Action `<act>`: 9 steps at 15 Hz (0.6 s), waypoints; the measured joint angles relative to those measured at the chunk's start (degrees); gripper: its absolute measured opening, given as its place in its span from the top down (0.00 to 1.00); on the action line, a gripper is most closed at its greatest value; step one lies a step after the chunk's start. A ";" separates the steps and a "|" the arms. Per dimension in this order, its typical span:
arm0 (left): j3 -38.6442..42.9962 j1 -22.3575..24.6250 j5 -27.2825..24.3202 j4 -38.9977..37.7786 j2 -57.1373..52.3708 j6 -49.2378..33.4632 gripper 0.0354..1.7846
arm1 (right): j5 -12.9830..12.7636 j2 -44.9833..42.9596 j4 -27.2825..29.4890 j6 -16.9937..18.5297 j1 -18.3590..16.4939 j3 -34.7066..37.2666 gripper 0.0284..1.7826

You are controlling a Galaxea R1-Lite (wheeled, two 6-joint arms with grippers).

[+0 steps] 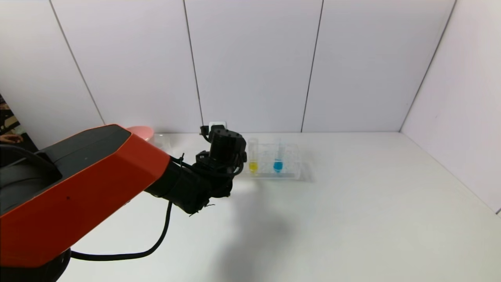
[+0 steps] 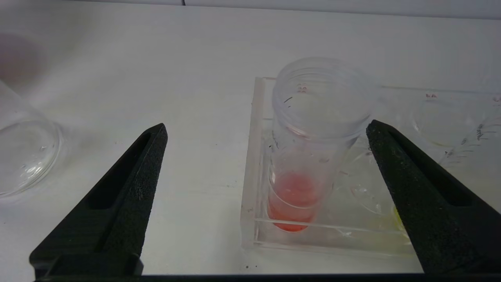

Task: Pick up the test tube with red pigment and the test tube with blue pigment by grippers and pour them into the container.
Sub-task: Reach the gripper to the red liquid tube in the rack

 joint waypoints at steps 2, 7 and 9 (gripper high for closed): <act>-0.28 -0.05 -0.07 0.00 0.29 -0.11 0.04 | 0.00 0.00 0.02 0.00 0.00 0.00 0.00; -0.04 -0.48 -0.16 -2.45 0.41 2.16 0.39 | 0.00 0.00 0.02 -0.02 0.02 0.00 0.00; 0.21 -0.74 -0.13 -4.07 0.55 3.10 0.62 | 0.00 0.00 0.02 0.00 0.02 0.00 0.00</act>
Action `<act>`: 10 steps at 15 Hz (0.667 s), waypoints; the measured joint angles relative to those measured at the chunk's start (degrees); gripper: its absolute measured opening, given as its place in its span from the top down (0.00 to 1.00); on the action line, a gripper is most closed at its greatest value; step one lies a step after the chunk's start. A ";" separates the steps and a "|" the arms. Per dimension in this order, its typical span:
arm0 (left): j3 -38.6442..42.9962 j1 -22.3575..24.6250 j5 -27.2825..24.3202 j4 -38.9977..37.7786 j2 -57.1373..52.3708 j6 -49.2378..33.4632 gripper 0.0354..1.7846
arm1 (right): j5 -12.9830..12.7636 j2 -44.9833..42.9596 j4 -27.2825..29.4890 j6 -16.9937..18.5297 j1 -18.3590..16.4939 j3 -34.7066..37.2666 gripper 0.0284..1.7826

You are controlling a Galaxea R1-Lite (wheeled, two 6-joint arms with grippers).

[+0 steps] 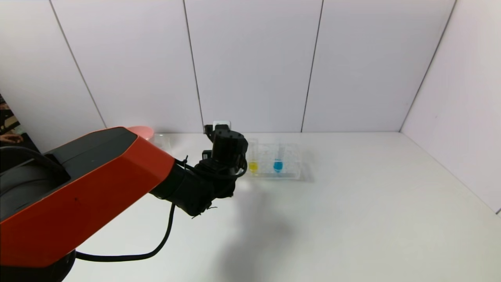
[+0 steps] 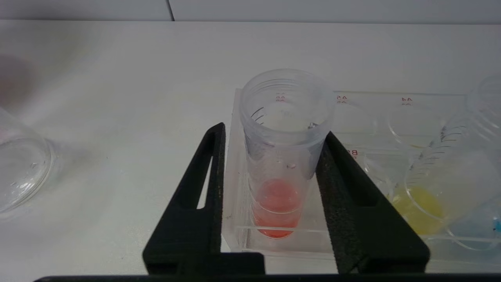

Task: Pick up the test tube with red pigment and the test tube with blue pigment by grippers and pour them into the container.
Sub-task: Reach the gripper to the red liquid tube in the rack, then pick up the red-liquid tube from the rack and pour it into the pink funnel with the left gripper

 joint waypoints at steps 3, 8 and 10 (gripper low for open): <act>0.04 -0.17 0.02 -0.23 0.11 0.10 0.76 | 0.00 0.00 -0.02 -0.02 -0.02 0.00 0.00; -0.02 -0.22 0.11 -0.15 -0.15 0.55 0.76 | 0.00 0.00 -0.02 -0.02 -0.02 0.00 0.00; -0.27 -0.22 0.15 -0.20 -1.11 1.54 0.76 | 0.00 0.00 -0.02 0.00 0.00 0.00 0.00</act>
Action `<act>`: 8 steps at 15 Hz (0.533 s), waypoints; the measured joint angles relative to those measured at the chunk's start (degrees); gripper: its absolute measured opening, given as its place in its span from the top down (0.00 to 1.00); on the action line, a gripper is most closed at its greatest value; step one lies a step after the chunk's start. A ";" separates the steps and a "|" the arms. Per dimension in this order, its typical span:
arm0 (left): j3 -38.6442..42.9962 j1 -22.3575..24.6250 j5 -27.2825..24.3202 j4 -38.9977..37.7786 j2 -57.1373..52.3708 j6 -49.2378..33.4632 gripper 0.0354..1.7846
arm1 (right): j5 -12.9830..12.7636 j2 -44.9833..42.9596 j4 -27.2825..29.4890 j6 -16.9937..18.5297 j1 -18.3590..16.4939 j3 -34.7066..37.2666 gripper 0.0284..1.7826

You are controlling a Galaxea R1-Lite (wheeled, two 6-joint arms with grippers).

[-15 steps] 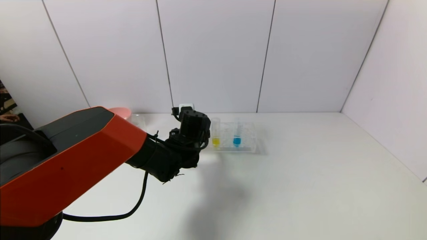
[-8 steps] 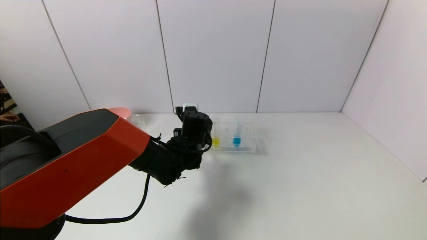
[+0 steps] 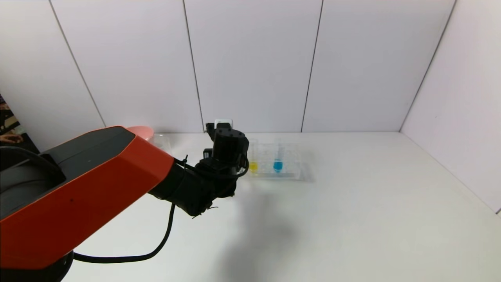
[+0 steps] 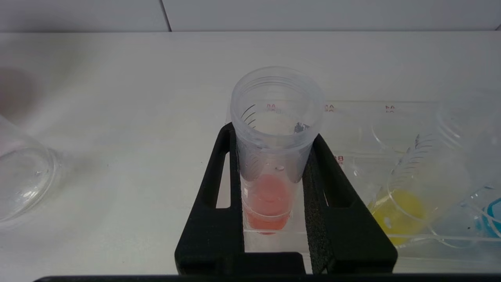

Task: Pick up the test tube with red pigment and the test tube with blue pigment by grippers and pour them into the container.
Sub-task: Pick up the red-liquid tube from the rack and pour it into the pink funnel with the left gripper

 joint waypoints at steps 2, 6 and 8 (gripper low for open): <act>-0.39 -0.06 0.05 -0.04 -1.76 1.22 0.76 | 0.00 0.00 0.02 0.00 0.00 0.00 0.00; -1.68 -0.61 0.16 0.00 -5.29 3.63 0.76 | 0.00 0.00 0.00 0.00 0.00 0.00 0.00; -1.82 -0.74 0.16 0.05 -6.11 3.67 0.76 | 0.00 0.00 0.00 0.00 0.00 0.00 0.00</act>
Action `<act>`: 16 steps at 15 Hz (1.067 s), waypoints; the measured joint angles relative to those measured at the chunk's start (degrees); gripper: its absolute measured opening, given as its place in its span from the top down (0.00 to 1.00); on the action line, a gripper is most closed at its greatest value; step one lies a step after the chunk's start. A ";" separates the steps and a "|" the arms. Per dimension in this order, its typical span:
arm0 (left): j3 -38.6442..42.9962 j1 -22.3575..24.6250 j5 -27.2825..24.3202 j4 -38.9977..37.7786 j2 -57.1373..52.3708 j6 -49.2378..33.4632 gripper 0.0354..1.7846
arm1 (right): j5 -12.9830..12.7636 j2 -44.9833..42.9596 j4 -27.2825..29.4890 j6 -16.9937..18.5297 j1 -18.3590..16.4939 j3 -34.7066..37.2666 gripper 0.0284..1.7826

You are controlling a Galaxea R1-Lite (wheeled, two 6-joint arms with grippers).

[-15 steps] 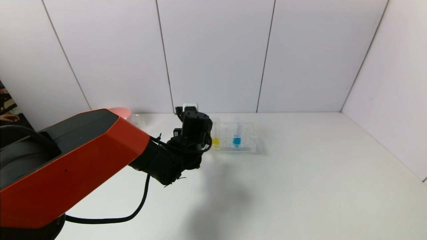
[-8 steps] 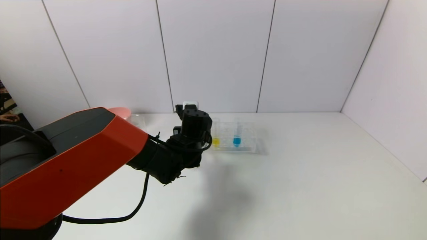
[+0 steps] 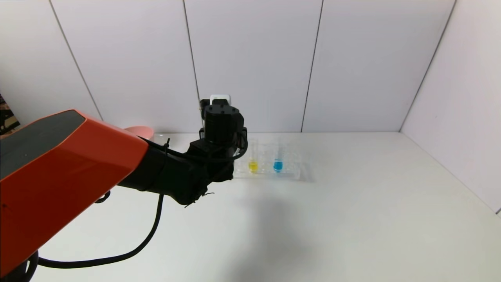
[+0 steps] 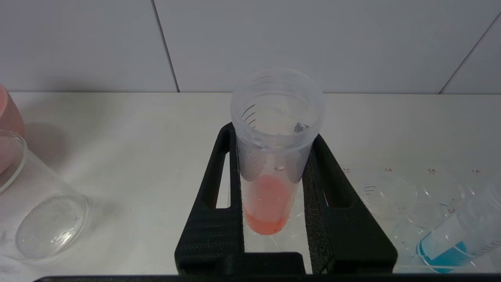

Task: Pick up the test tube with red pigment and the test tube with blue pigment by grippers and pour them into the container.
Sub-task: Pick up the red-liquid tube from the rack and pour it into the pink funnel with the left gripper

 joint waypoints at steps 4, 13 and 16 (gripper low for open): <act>-0.01 -0.06 -0.05 0.00 -0.52 0.02 0.76 | 0.00 0.00 0.00 -0.02 0.00 0.00 0.00; 14.54 10.12 -23.74 0.33 -11.64 0.72 0.76 | 0.02 0.00 0.00 -0.02 0.00 0.00 0.00; 21.88 22.93 -42.94 0.17 -18.20 4.05 0.76 | 0.00 0.00 0.00 -0.02 0.00 0.00 0.00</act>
